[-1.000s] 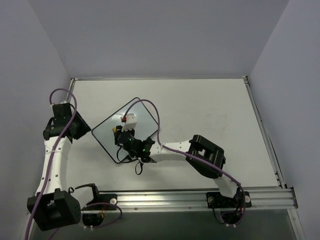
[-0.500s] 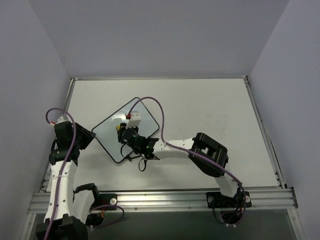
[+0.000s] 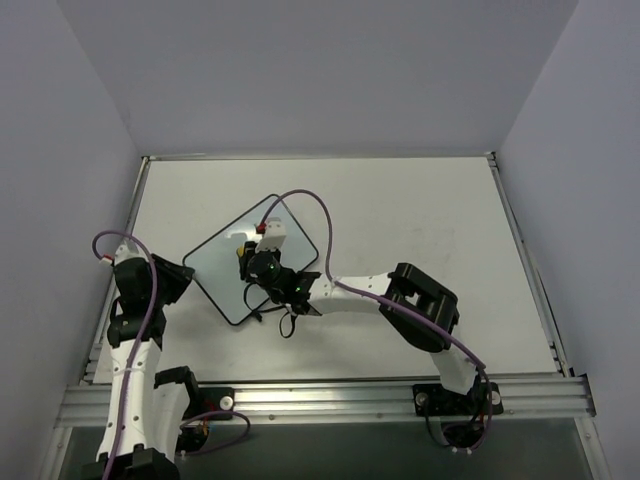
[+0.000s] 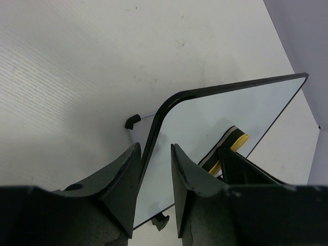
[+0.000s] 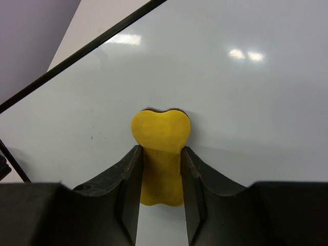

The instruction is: Erase the whiteboard

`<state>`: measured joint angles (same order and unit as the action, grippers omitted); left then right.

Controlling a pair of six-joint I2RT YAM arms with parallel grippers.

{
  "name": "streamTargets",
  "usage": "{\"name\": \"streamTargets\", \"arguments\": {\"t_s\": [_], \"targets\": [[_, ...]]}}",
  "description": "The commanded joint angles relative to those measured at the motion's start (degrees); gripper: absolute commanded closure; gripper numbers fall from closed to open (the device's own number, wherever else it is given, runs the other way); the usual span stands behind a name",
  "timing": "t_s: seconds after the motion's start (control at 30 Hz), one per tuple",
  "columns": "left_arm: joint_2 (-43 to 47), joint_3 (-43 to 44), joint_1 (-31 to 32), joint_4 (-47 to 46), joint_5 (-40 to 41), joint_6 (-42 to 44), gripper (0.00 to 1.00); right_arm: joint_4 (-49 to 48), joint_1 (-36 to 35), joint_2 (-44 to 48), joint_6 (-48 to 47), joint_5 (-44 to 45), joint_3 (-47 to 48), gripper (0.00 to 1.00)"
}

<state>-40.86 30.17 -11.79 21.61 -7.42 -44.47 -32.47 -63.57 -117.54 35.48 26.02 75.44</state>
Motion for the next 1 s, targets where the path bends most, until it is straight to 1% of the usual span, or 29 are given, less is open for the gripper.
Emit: {"name": "streamTargets", "arguments": {"t_s": [0.0, 0.2, 0.47, 0.53, 0.63, 0.67, 0.7, 0.77, 0.8, 0.83, 0.9, 0.97], "targets": [[1.1, -0.3, -0.4, -5.5, -0.7, -0.2, 0.62, 8.2, 1.7, -3.3, -2.5, 2.0, 1.6, 1.0], [1.7, -1.0, -0.4, -6.8, -1.4, 0.3, 0.7, 10.8, -0.6, -6.2, -4.5, 2.1, 9.2, 1.0], [2.5, -0.7, -0.4, -6.5, -1.7, 1.2, 0.87, 12.3, -3.9, -9.4, -6.1, 2.4, 16.0, 1.0], [2.6, -0.7, -0.3, -6.0, -1.4, 1.2, 0.89, 12.6, -4.4, -9.8, -6.7, 2.5, 17.0, 1.0], [4.6, -0.5, -0.3, -4.8, 0.2, 1.1, 0.89, 13.0, -5.0, -10.3, -7.3, 2.8, 18.5, 1.0], [5.9, -0.3, -0.3, -4.6, 0.7, 0.9, 0.88, 13.3, -5.0, -10.3, -7.3, 2.8, 18.6, 1.0], [6.4, 0.0, -0.3, -3.8, 1.3, 0.1, 0.79, 13.3, -5.1, -10.3, -7.4, 3.0, 18.6, 1.0], [7.8, 1.1, -0.3, -2.6, 3.6, -1.1, 0.67, 13.2, -5.1, -10.2, -7.5, 2.9, 18.7, 1.0], [8.1, 1.6, -0.3, -2.2, 4.5, -1.3, 0.56, 13.3, -5.0, -10.2, -7.7, 2.8, 19.2, 1.0], [7.8, 3.1, -0.3, -1.5, 6.2, -1.5, 0.53, 13.4, -5.1, -10.2, -7.9, 2.8, 19.6, 1.0], [6.9, 4.8, -0.3, 0.3, 6.9, -1.6, 0.53, 13.8, -5.0, -10.7, -8.1, 2.5, 20.6, 1.0], [5.1, 6.9, -0.3, 1.3, 9.4, -1.1, 0.52, 14.7, -5.1, -11.6, -8.8, 2.5, 23.2, 1.0]]}}
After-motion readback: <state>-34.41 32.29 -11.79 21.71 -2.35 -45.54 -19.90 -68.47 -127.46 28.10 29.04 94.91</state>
